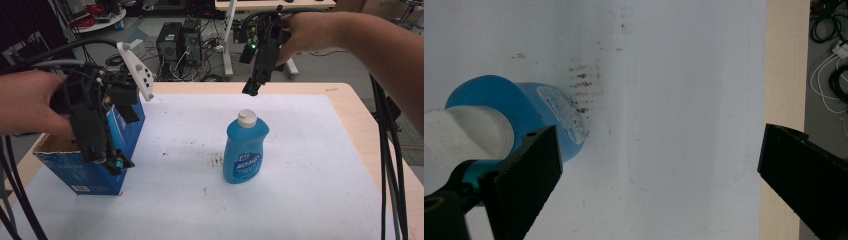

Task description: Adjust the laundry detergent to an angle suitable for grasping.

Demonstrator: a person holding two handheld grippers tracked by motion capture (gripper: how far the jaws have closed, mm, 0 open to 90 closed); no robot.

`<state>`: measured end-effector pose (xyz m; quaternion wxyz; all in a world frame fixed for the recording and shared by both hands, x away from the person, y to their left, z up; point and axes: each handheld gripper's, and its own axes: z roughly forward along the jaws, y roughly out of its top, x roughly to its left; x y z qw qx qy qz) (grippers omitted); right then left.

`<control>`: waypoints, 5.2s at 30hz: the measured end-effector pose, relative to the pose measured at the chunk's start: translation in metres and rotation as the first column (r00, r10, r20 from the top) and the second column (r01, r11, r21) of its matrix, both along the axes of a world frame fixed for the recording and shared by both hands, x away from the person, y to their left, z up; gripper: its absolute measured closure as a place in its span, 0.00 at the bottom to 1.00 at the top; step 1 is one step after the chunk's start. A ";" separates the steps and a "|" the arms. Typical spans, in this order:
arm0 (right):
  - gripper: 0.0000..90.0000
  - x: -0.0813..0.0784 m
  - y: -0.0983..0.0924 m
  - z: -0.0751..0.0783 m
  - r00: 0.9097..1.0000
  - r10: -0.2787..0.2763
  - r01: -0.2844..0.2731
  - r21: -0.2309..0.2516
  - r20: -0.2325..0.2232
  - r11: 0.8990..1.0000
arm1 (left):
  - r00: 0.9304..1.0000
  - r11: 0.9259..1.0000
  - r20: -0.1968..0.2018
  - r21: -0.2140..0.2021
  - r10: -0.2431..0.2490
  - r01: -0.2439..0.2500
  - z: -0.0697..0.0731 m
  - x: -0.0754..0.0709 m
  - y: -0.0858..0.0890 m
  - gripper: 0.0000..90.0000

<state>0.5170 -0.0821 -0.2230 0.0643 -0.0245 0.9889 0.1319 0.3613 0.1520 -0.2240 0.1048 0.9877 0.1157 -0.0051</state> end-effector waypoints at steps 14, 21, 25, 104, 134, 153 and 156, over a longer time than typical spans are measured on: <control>0.03 0.001 -0.007 0.006 1.000 -0.016 0.016 0.033 0.002 0.999 | 1.000 1.000 0.018 -0.022 0.013 -0.012 0.000 0.001 -0.001 0.03; 0.03 0.000 -0.028 0.007 0.999 -0.036 0.036 0.040 -0.002 0.999 | 0.998 0.999 0.038 -0.027 0.041 -0.040 0.001 0.005 -0.006 0.03; 0.03 -0.001 -0.039 0.006 0.999 -0.046 0.046 0.045 -0.005 0.998 | 0.997 0.997 0.051 -0.046 0.064 -0.062 0.002 0.007 -0.009 0.03; 0.03 0.010 -0.061 -0.018 0.998 -0.066 0.067 0.064 -0.021 0.996 | 0.970 0.889 0.139 -0.442 0.199 -0.119 -0.093 0.037 -0.115 0.03; 0.03 0.011 -0.064 -0.019 0.997 -0.072 0.074 0.071 -0.019 0.995 | 0.964 0.861 0.185 -0.502 0.191 -0.075 -0.123 0.046 -0.117 0.20; 0.03 0.012 -0.064 -0.021 0.997 -0.073 0.074 0.076 -0.018 0.994 | 0.964 0.863 0.182 -0.500 0.195 -0.080 -0.127 0.047 -0.120 0.31; 0.03 0.013 -0.065 -0.022 0.997 -0.072 0.073 0.073 -0.021 0.995 | 0.964 0.866 0.181 -0.493 0.196 -0.084 -0.128 0.048 -0.120 0.33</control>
